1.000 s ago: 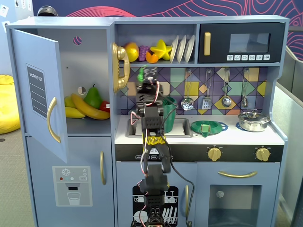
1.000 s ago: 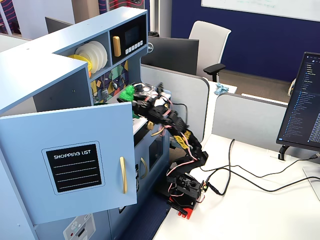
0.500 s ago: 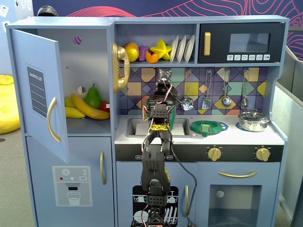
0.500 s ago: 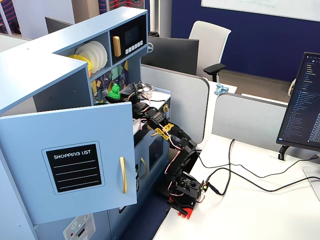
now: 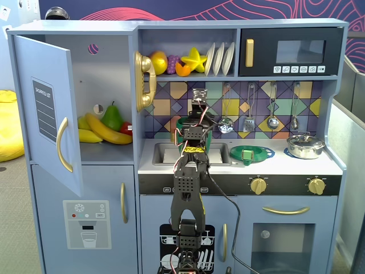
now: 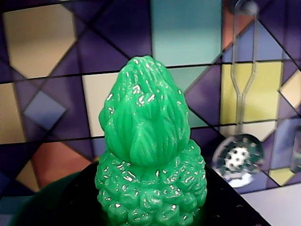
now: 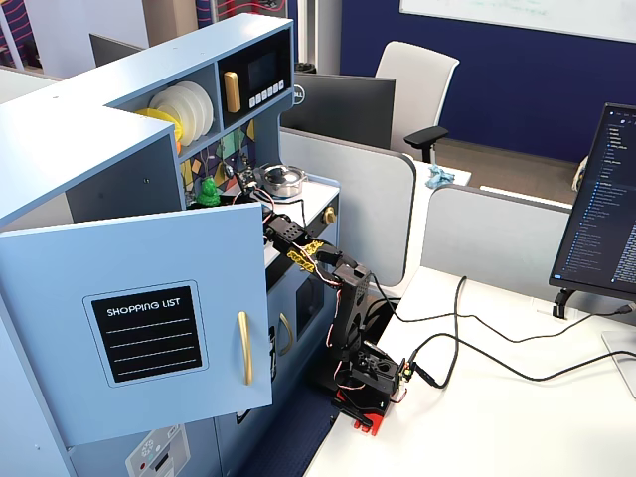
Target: Pick up the green pineapple from the left cabinet and place it in the green recipient
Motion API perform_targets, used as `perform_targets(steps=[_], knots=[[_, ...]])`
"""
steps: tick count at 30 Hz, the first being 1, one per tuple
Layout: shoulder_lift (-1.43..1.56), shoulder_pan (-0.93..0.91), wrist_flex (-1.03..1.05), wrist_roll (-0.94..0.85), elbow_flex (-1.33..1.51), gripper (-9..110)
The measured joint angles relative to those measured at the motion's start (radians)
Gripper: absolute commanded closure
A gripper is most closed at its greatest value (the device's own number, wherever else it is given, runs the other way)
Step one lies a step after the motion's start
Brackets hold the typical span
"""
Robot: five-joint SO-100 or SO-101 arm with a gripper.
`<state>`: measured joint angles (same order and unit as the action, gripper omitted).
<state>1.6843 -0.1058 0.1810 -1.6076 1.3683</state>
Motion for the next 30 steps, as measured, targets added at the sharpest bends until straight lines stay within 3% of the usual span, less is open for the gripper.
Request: perform_targets(steps=[4, 9, 11, 23, 30], knots=[[0.000, 0.032, 0.000, -0.029, 0.000, 101], [-0.008, 0.058, 0.000, -0.029, -0.002, 73], [-0.006, 0.058, 0.000, -0.002, -0.002, 68], [0.040, 0.054, 0.054, 0.032, 0.006, 69], [0.529, 0.052, 0.290, 0.032, 0.333, 67]])
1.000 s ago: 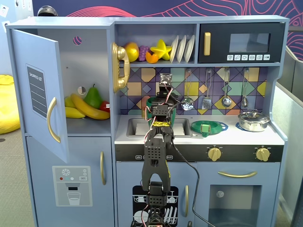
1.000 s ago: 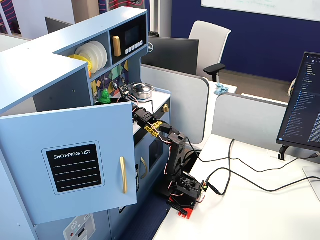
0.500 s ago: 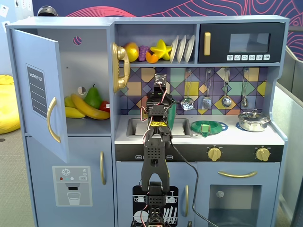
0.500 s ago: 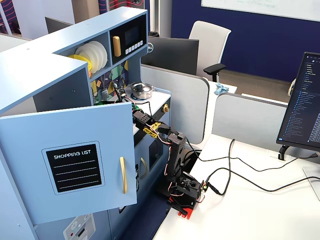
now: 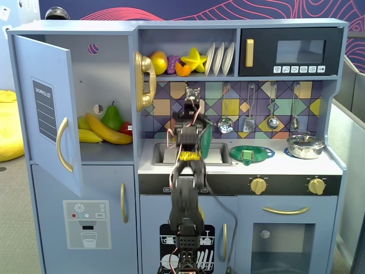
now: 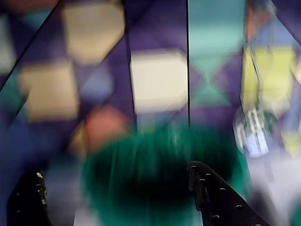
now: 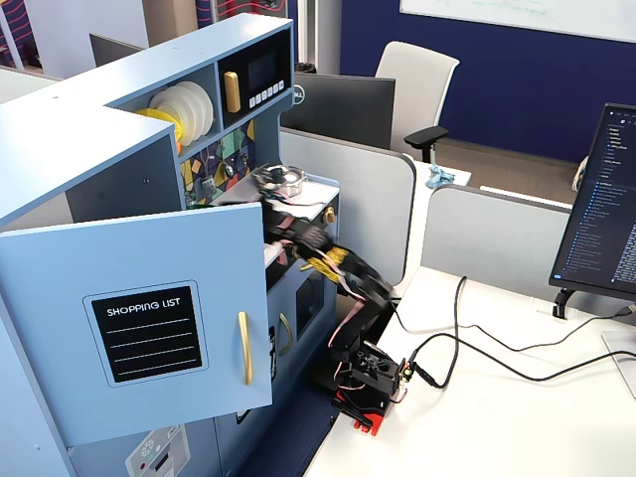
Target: Pick up the green pineapple from the left cabinet and place it in the green recipient
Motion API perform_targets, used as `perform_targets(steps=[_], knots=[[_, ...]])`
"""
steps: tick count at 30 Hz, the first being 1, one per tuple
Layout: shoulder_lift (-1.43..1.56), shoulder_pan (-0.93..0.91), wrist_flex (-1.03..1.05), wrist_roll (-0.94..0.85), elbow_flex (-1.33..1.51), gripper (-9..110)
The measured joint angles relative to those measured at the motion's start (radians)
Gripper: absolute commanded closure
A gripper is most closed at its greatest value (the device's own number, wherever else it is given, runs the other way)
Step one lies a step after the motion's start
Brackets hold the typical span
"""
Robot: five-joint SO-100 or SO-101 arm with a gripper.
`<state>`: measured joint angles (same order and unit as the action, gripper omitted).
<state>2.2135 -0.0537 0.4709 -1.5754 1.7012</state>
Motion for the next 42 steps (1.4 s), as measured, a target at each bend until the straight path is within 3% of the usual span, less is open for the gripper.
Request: perform_targets(steps=[10, 19, 24, 30, 35, 42], knots=[[0.643, -0.014, 0.374, 0.071, 0.655, 65], [0.770, -0.020, 0.575, 0.100, 1.023, 88], [0.818, -0.020, 0.575, 0.066, 1.224, 92], [0.836, -0.009, 0.577, 0.114, 1.298, 88], [0.838, 0.012, 0.637, -0.026, 1.301, 88], [0.946, -0.006, 0.844, -0.017, 1.301, 88]])
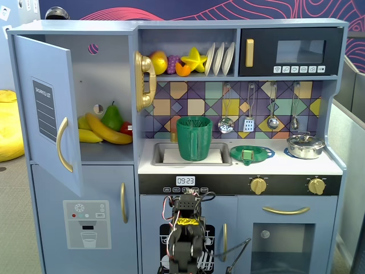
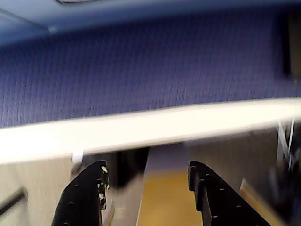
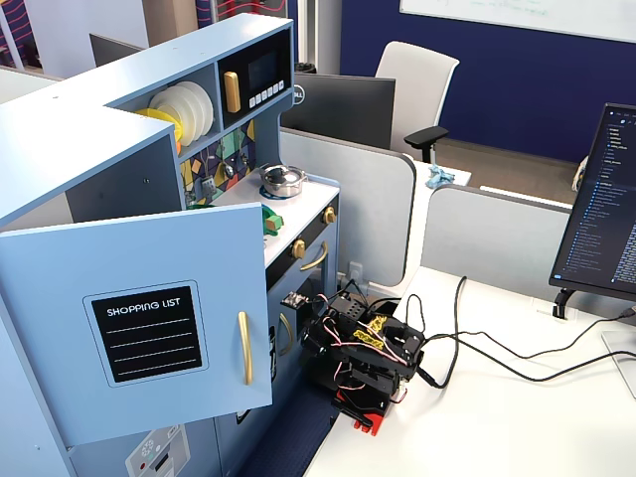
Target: Pick up the green pineapple from the left cabinet and place it in the green recipient
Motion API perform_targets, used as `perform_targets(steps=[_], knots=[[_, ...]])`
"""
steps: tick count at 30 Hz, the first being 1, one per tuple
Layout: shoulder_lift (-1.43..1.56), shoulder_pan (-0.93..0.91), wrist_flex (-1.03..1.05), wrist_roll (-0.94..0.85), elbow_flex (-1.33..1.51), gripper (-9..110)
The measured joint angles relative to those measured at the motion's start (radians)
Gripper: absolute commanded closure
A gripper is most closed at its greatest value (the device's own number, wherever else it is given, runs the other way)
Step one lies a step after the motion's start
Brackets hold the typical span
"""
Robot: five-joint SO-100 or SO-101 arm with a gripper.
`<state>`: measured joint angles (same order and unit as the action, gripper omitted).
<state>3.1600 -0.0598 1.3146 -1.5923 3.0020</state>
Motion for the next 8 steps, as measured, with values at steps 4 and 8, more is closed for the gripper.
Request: perform_targets(steps=[4, 8], knots=[[0.017, -0.008, 0.031, -0.017, -0.003, 88], [0.020, -0.008, 0.041, -0.029, -0.003, 88]])
